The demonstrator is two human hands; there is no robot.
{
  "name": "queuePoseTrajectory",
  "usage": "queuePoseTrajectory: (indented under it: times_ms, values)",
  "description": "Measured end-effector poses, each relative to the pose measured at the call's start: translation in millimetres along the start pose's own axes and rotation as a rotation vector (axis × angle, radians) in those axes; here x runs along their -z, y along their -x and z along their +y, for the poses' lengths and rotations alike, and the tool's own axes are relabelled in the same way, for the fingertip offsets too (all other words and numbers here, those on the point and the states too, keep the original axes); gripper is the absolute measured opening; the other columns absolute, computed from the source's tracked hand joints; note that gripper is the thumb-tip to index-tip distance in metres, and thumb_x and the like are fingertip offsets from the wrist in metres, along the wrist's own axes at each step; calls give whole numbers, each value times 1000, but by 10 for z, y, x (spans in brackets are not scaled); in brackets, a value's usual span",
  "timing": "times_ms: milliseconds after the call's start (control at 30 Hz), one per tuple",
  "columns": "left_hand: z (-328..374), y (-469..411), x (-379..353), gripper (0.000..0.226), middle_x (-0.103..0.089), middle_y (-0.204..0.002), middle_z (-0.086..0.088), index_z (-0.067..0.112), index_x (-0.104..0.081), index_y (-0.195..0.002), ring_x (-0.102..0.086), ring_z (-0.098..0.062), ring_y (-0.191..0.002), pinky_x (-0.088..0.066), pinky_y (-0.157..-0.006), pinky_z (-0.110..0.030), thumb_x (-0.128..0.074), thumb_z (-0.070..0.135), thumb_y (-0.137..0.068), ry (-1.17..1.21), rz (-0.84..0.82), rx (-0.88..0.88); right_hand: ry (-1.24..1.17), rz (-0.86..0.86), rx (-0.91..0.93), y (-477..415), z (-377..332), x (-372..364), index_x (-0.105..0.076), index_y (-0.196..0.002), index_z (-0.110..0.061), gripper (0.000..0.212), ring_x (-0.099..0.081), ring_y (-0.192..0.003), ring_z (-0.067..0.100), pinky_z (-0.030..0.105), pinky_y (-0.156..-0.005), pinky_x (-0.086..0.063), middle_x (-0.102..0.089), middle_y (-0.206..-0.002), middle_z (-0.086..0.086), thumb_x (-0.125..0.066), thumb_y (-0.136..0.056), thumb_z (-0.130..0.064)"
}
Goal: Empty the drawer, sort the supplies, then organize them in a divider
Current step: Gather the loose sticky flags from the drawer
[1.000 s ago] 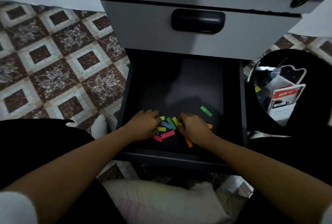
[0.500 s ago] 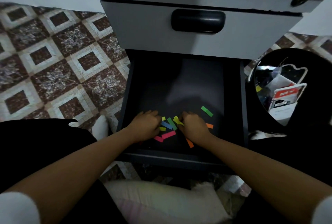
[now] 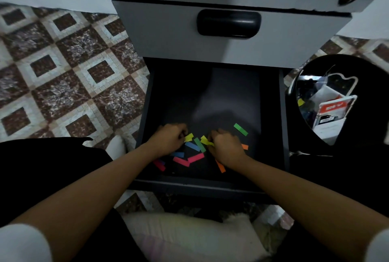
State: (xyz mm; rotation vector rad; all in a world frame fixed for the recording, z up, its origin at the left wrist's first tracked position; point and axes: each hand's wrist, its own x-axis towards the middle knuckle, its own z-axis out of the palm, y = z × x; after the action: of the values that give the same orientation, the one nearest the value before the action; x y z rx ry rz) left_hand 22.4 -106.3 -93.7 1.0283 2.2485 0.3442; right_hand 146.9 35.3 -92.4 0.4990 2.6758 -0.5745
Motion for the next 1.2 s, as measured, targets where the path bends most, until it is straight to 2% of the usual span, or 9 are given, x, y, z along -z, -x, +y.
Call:
queuePoseTrajectory:
  times_ms: [100, 200, 333, 567, 833, 1067, 1200]
  values:
    - [12, 10, -10, 26, -52, -116, -5, 15, -56, -113, -50, -23, -111, -38, -93, -37, -55, 28, -90, -167, 22, -12, 66, 32, 26, 27, -5, 8, -51, -119, -10, 30, -49, -112, 26, 38, -90, -41, -52, -120, 9, -50, -93, -26]
    - [11, 22, -20, 34, -48, -121, -5, 16, -53, -116, -45, -23, -117, -35, -95, -38, -55, 37, -89, -274, 20, -16, 120, 44, 42, 55, -6, 11, -50, -121, -10, 35, -47, -115, 26, 38, -92, -39, -51, -122, 9, -50, -94, -31]
    - [10, 27, -20, 26, -50, -117, -5, 14, -55, -111, -47, -23, -113, -37, -91, -36, -52, 32, -91, -311, -6, -58, 148, 45, 51, 59, -10, 7, -52, -118, -10, 30, -48, -113, 25, 36, -90, -39, -53, -121, 9, -49, -94, -27]
    - [11, 36, 22, 18, -52, -110, -4, 14, -57, -103, -53, -22, -101, -37, -80, -31, -54, 26, -90, -229, 7, -62, 11, 77, 1, 41, -5, 6, -56, -111, -10, 24, -53, -104, 23, 34, -86, -41, -55, -112, 8, -50, -94, -25]
    - [35, 58, 14, 25, -50, -118, -5, 14, -55, -112, -48, -22, -112, -36, -86, -33, -51, 27, -90, -362, 12, -78, 100, 90, -35, 78, -30, -27, -51, -118, -10, 33, -48, -113, 25, 37, -91, -39, -52, -120, 8, -50, -94, -32]
    - [70, 70, 10, 25, -49, -118, -7, 11, -54, -108, -46, -24, -114, -36, -90, -35, -51, 26, -88, -398, -17, -42, 48, 54, -58, 68, -71, -36, -54, -114, -9, 27, -47, -112, 26, 38, -92, -38, -51, -118, 10, -51, -91, -23]
    - [74, 75, 15, 27, -49, -119, -8, 10, -53, -109, -46, -24, -115, -36, -92, -36, -52, 26, -87, -412, -28, -38, 114, 46, -5, 66, -75, -33, -52, -113, -7, 28, -47, -111, 27, 36, -90, -37, -52, -117, 11, -50, -90, -23]
